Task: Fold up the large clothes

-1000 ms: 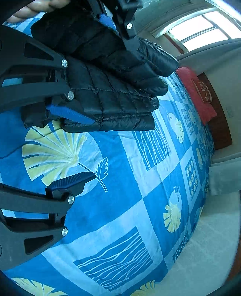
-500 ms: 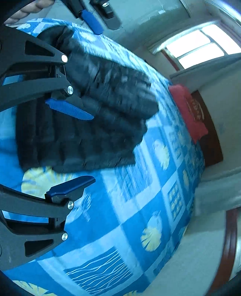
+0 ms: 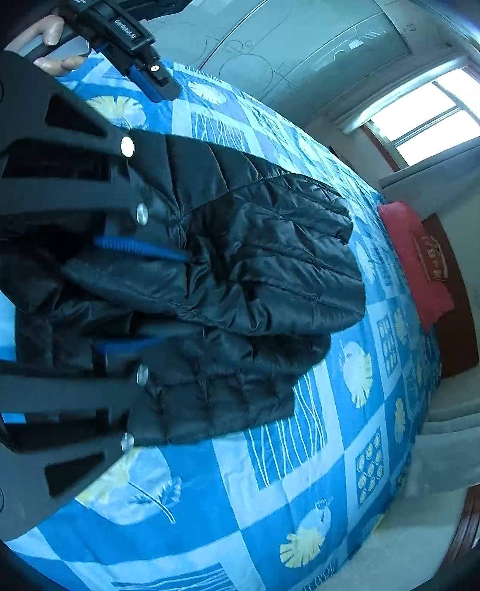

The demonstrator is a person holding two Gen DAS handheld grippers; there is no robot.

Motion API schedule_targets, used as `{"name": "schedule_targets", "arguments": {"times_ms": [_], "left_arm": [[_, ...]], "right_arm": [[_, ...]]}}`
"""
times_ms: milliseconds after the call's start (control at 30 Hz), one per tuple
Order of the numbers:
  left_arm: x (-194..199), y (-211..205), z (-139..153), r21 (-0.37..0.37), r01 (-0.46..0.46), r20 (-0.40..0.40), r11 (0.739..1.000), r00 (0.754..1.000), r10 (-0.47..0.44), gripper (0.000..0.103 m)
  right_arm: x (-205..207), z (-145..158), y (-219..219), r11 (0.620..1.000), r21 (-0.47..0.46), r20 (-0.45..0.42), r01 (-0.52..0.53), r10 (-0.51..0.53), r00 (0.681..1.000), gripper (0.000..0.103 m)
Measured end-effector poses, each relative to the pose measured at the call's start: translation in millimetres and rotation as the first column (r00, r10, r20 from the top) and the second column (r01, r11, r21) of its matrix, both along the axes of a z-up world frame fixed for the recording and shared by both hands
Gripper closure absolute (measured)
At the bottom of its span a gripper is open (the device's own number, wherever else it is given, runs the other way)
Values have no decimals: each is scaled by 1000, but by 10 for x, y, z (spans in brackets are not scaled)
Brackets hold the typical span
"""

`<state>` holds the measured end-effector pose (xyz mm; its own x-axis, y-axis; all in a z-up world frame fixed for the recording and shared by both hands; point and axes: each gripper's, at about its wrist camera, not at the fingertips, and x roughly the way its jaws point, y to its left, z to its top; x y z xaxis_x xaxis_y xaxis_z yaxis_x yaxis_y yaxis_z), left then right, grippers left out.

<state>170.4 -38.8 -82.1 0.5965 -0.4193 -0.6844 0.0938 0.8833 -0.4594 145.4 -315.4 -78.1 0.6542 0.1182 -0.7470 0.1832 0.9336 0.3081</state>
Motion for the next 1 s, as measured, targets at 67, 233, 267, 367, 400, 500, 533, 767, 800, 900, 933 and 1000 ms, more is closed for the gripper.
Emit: {"name": "schedule_targets", "arguments": {"times_ms": [67, 233, 267, 367, 400, 500, 533, 767, 800, 900, 933, 1000], "left_arm": [[-12, -18, -41, -10, 24, -3, 1000, 1000, -24, 43], [-3, -292, -157, 2, 104, 0, 995, 995, -104, 43], [11, -347, -195, 6, 115, -8, 993, 993, -115, 43], [85, -526, -376, 18, 148, -48, 989, 988, -147, 43], [111, -563, -426, 20, 150, -60, 988, 987, -149, 43], [210, -691, -562, 50, 148, -87, 988, 986, -144, 43], [230, -725, -582, 66, 151, -85, 986, 986, -145, 43], [236, -755, -615, 101, 153, -61, 983, 987, -148, 42], [217, -732, -602, 92, 150, -61, 984, 988, -144, 42], [148, -641, -530, 70, 130, -58, 989, 990, -126, 42], [101, -604, -468, 76, 123, -36, 989, 992, -121, 42], [18, -571, -358, 85, 123, 6, 989, 992, -124, 42]], "right_arm": [[-18, -33, -100, 999, -30, -5, 28, -28, 1000, 78], [-5, -328, -460, 995, -42, -45, 87, -88, 995, 78], [9, -382, -512, 995, -32, -51, 91, -93, 994, 78], [26, -539, -675, 995, -15, -56, 96, -97, 994, 78], [38, -584, -702, 996, -19, -56, 90, -91, 994, 78], [90, -672, -756, 996, -7, -65, 85, -85, 994, 78], [104, -708, -773, 996, -1, -63, 87, -87, 994, 78], [54, -723, -824, 994, 34, -43, 108, -107, 993, 69], [13, -686, -844, 991, 17, -48, 135, -134, 990, 53], [-128, -589, -908, 987, 36, -33, 154, -153, 988, 40], [-206, -529, -917, 985, 47, -24, 165, -164, 986, 40], [-349, -383, -882, 984, 23, 1, 179, -179, 984, 40]]}}
